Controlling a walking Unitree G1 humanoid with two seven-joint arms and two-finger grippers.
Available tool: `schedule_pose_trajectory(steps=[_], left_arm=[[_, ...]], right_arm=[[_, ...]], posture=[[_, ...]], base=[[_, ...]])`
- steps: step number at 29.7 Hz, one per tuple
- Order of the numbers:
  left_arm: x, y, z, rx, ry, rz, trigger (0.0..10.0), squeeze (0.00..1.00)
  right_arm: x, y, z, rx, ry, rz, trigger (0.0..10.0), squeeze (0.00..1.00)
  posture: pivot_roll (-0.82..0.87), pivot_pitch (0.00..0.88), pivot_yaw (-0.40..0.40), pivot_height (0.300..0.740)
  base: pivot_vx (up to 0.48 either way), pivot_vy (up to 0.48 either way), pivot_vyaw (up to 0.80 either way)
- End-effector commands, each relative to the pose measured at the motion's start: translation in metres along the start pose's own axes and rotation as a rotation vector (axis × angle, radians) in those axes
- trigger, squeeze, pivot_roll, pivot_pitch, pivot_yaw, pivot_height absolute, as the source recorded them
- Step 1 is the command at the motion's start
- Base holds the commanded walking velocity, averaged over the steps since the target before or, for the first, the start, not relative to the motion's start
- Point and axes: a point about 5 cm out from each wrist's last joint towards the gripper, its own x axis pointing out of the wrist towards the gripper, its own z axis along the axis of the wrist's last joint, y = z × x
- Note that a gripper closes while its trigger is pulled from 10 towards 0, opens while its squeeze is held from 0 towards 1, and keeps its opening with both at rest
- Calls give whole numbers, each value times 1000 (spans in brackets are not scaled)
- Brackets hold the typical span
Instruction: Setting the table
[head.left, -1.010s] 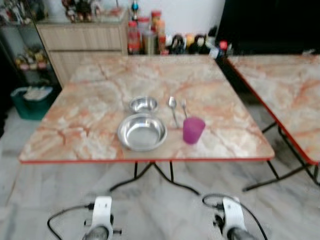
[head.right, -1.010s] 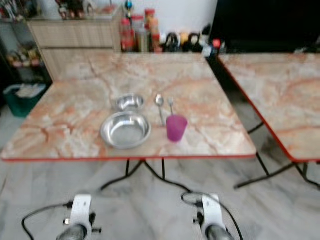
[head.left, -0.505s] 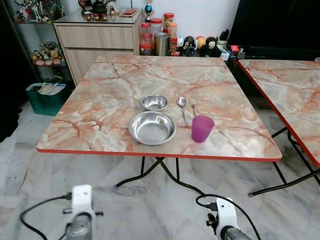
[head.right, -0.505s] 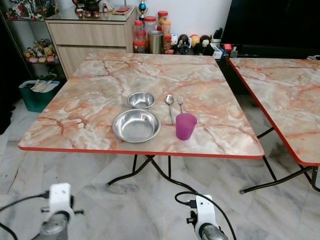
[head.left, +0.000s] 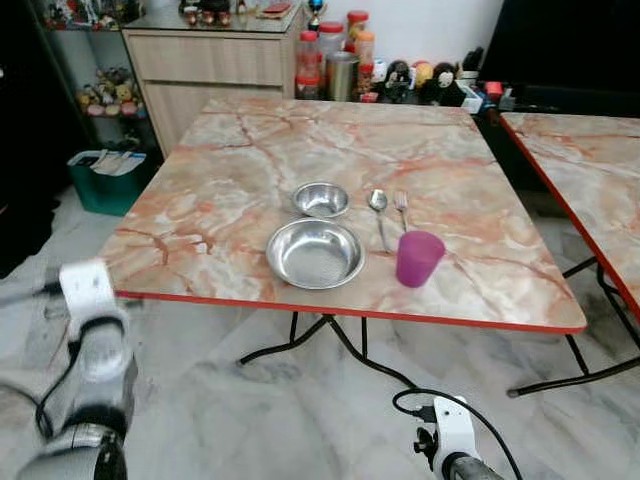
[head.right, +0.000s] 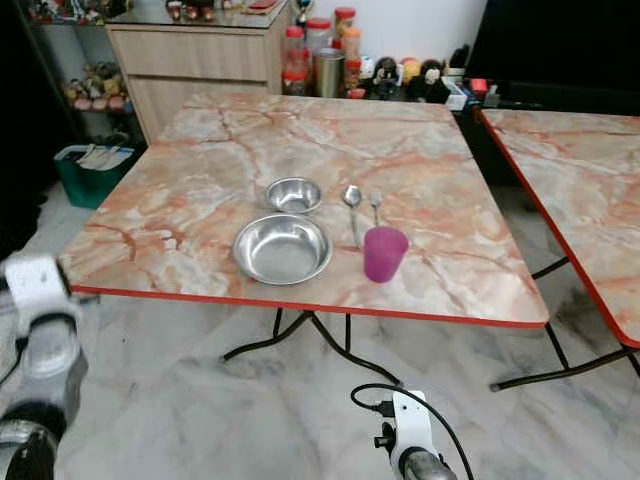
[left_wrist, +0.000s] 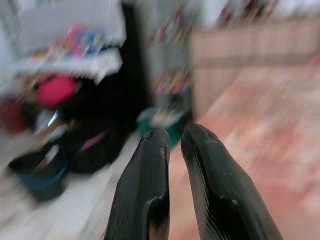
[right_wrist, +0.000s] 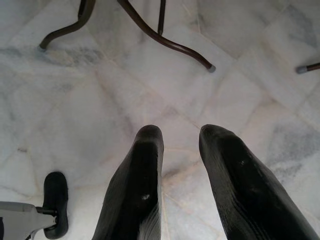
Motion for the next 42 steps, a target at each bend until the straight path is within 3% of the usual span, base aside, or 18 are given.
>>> schedule_pose_trajectory(steps=[1, 2, 3, 5, 8, 10, 14, 24, 37, 42], left_arm=[[2, -12, 9, -28, -42, -54, 10000, 0], [4, -24, 13, -64, -50, -98, 10000, 0], [4, -24, 13, -64, -50, -98, 10000, 0], [3, -51, 22, -130, -57, -204, 10000, 0], [-2, -79, 24, -204, -29, -282, 10000, 0], [-7, -90, 23, -245, -8, -307, 10000, 0], [-24, -116, 14, -237, 42, -402, 10000, 0], [-26, -120, 13, -249, 53, -426, 10000, 0], [-24, -114, 16, -263, 31, -414, 10000, 0], [-19, -110, 21, -271, 5, -396, 10000, 0]], right_arm=[[0, -2, 0, 10, 2, -9, 10000, 0], [0, -2, 0, 11, 2, -10, 10000, 0], [0, -2, 0, 11, 2, -10, 10000, 0], [0, -1, -1, 14, 4, -11, 10000, 0], [0, -1, -2, 19, 7, -12, 10000, 0], [-1, -1, -3, 21, 7, -14, 10000, 0], [-1, -2, -4, 35, 7, -27, 10000, 0], [-2, -5, -7, 36, 14, -33, 10000, 0], [-2, -3, -6, 36, 11, -30, 10000, 0], [-8, -10, -29, 48, 67, -63, 10000, 0]], posture=[[10, 0, -43, 740], [10, 0, -43, 740], [10, 0, -43, 740], [8, 0, -39, 740], [9, 0, -35, 740], [6, 0, -31, 740], [-16, 0, -19, 740], [-9, 0, -24, 740], [-10, 0, -19, 740], [-9, 0, -19, 740]], base=[[0, 0, 0], [0, 0, 0], [0, 0, 0], [0, 0, 0], [0, 0, 0], [0, 0, 0], [143, 0, 0], [369, 0, 0], [480, 0, 0], [0, 0, 0]])
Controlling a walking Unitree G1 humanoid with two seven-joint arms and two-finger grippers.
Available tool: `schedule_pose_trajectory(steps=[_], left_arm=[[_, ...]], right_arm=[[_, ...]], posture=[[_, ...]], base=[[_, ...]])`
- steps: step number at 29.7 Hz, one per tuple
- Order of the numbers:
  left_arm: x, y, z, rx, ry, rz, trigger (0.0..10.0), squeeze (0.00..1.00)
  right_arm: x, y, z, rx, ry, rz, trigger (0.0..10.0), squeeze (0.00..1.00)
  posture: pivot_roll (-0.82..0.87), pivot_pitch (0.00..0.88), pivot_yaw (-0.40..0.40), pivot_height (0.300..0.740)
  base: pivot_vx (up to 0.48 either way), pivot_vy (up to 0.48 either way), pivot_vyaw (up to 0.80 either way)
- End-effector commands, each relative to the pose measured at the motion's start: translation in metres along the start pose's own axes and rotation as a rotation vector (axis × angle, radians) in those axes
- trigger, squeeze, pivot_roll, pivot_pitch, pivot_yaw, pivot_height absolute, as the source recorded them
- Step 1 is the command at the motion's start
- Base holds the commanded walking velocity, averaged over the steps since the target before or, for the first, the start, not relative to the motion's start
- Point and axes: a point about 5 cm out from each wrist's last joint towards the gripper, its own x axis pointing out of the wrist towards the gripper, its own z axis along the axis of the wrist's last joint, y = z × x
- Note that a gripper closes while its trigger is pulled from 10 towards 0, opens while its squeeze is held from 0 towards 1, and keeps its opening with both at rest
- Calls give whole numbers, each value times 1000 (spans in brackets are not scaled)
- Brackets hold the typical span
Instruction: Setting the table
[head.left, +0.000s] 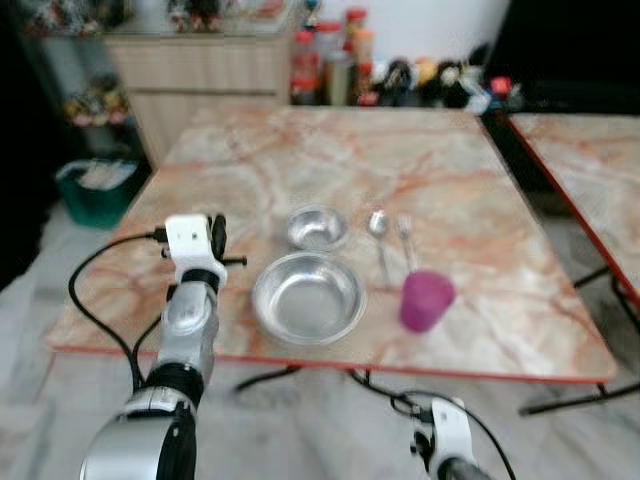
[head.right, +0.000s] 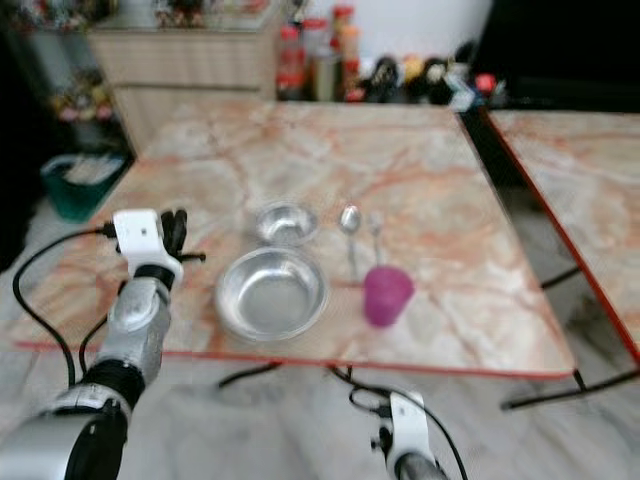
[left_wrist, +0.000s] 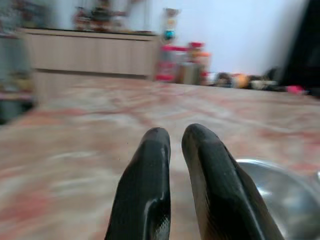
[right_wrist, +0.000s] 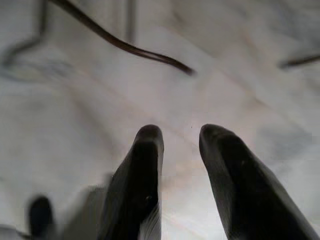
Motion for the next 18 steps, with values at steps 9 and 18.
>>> schedule_pose_trajectory(steps=[9, 18], left_arm=[[5, 27, 15, -25, -42, 79, 10000, 0], [5, 40, 15, -165, -5, 95, 10000, 1000]], right_arm=[[-1, 5, -5, 37, 1, -4, 10000, 0], [-2, 1, -9, 46, 7, -23, 10000, 0]], posture=[[-14, 0, -16, 740], [-18, 0, -2, 740]], base=[[0, 0, 0], [0, 0, 0]])
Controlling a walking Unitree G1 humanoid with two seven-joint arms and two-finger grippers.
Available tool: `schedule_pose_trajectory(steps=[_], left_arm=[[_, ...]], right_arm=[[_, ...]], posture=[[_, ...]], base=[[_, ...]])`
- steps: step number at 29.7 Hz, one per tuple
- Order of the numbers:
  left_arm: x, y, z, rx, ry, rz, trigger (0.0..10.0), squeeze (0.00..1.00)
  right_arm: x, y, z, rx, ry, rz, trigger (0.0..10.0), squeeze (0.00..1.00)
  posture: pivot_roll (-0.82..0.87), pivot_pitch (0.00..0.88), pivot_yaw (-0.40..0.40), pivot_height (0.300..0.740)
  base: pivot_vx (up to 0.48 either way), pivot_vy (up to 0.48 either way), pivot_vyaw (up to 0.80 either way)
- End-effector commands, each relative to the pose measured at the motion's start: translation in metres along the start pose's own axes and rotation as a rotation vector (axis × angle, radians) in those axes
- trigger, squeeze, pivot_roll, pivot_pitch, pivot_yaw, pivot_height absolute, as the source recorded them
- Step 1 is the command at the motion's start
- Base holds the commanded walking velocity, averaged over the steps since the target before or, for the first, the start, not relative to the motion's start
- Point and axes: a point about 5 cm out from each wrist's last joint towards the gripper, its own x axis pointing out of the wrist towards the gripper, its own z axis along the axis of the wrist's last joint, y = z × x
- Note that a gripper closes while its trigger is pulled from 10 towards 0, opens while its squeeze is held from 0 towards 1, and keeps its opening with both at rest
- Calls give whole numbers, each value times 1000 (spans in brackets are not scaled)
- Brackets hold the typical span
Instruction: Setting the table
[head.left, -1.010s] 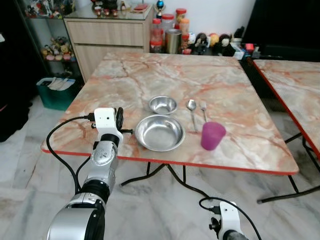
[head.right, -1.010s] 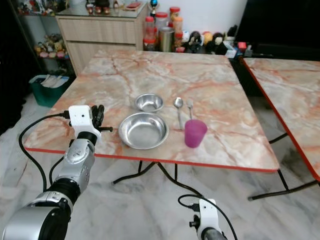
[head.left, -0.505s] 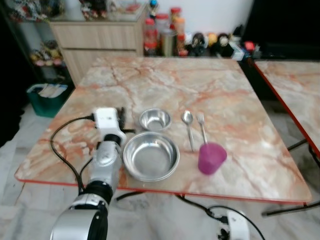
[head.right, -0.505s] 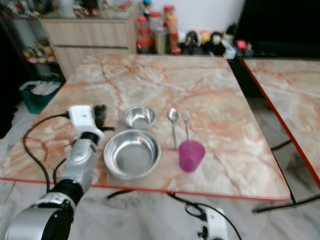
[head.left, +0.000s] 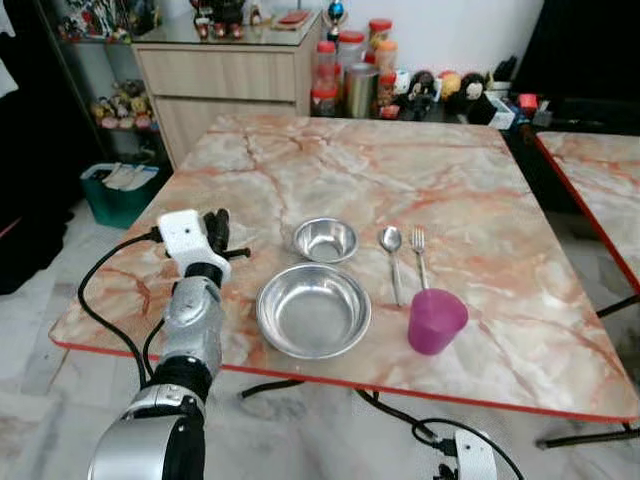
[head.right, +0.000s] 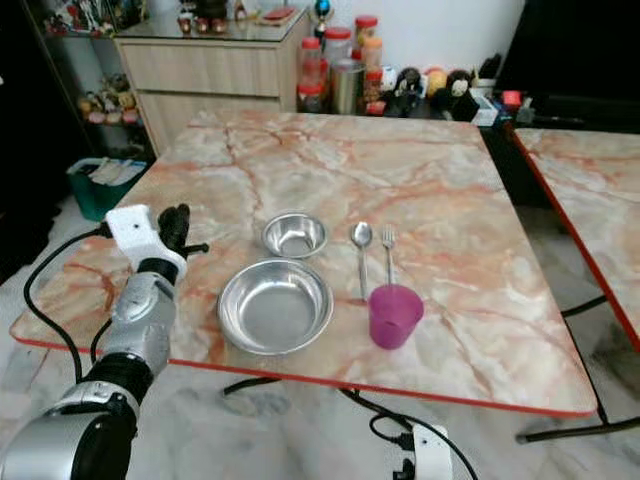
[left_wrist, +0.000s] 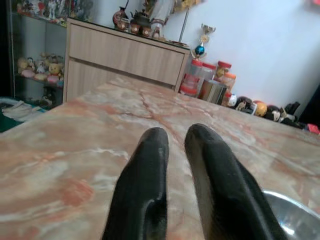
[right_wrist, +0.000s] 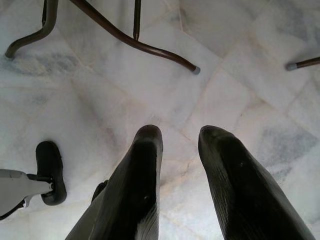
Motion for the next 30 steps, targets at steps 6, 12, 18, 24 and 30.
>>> schedule_pose_trajectory(steps=[6, 12, 18, 24, 30], left_arm=[[-3, 11, -1, -18, 92, -88, 10000, 1000], [-12, 16, -13, -92, 182, -97, 10000, 1000], [-18, 12, -17, -122, 220, -155, 10000, 1000], [-21, 8, -17, -159, 257, -202, 10000, 1000], [-30, 8, -21, -142, 313, -277, 10000, 0]], right_arm=[[0, 0, 1, 9, -3, -6, 10000, 0], [1, 2, 3, 8, -2, -3, 10000, 0], [1, 0, 6, 13, -7, -7, 10000, 0], [2, -2, 7, 9, -8, -12, 10000, 0], [2, -2, 9, 8, -10, -11, 10000, 0]], posture=[[-9, 0, 1, 740], [-3, 0, 1, 740], [1, 0, -13, 740], [4, 0, -20, 740], [3, 0, -17, 740]], base=[[0, 0, 0], [0, 0, 0], [0, 0, 0], [0, 0, 0], [0, 0, 0]])
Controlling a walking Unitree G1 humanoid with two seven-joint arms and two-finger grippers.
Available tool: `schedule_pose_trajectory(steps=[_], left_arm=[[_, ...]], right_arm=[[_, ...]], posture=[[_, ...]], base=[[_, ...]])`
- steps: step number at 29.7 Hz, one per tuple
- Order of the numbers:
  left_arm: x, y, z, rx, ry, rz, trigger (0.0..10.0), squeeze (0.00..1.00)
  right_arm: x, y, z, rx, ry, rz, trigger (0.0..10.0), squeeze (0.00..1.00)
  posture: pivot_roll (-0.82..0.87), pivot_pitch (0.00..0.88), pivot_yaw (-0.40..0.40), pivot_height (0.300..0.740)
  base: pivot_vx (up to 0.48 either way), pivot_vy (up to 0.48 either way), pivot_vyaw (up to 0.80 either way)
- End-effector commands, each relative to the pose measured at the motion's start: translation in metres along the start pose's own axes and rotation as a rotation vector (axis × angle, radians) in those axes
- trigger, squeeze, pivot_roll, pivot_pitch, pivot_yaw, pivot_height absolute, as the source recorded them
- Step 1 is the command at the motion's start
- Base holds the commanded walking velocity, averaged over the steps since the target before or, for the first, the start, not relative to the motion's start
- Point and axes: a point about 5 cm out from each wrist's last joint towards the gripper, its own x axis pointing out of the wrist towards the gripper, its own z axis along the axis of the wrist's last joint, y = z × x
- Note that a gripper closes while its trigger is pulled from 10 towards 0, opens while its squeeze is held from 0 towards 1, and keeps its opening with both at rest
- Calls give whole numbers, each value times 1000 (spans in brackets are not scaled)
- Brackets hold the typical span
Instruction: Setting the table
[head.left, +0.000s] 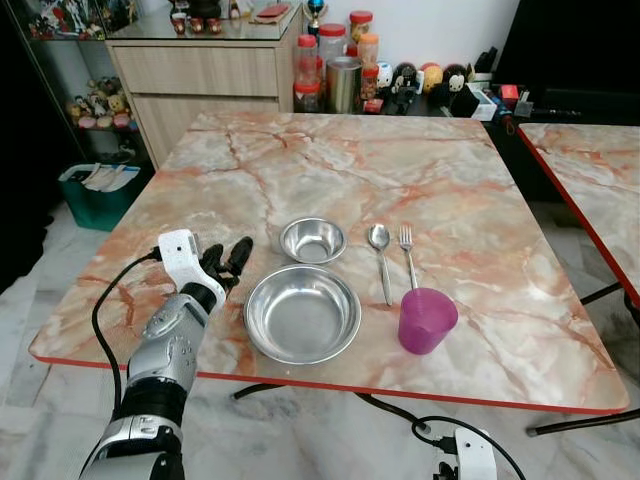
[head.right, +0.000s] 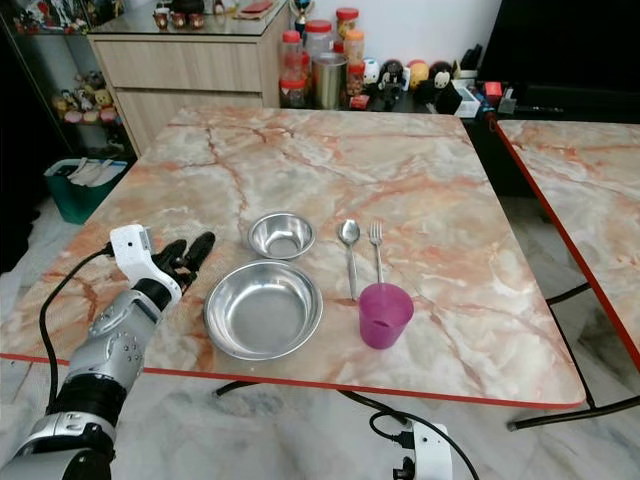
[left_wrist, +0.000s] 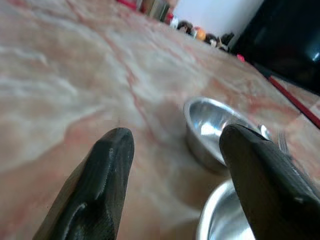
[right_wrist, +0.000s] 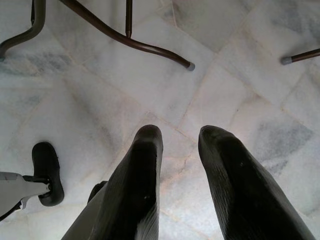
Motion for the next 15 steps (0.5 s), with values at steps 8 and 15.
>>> schedule_pose_trajectory(steps=[8, 15], left_arm=[[-13, 14, -5, -1, 72, -16, 10000, 0], [-18, 17, -11, -15, 105, -18, 10000, 0]], right_arm=[[1, 1, 3, 18, -3, -2, 10000, 0], [0, 0, 2, 22, 0, -7, 10000, 0]], posture=[[4, 0, -15, 740], [8, 0, -15, 740]], base=[[0, 0, 0], [0, 0, 0]])
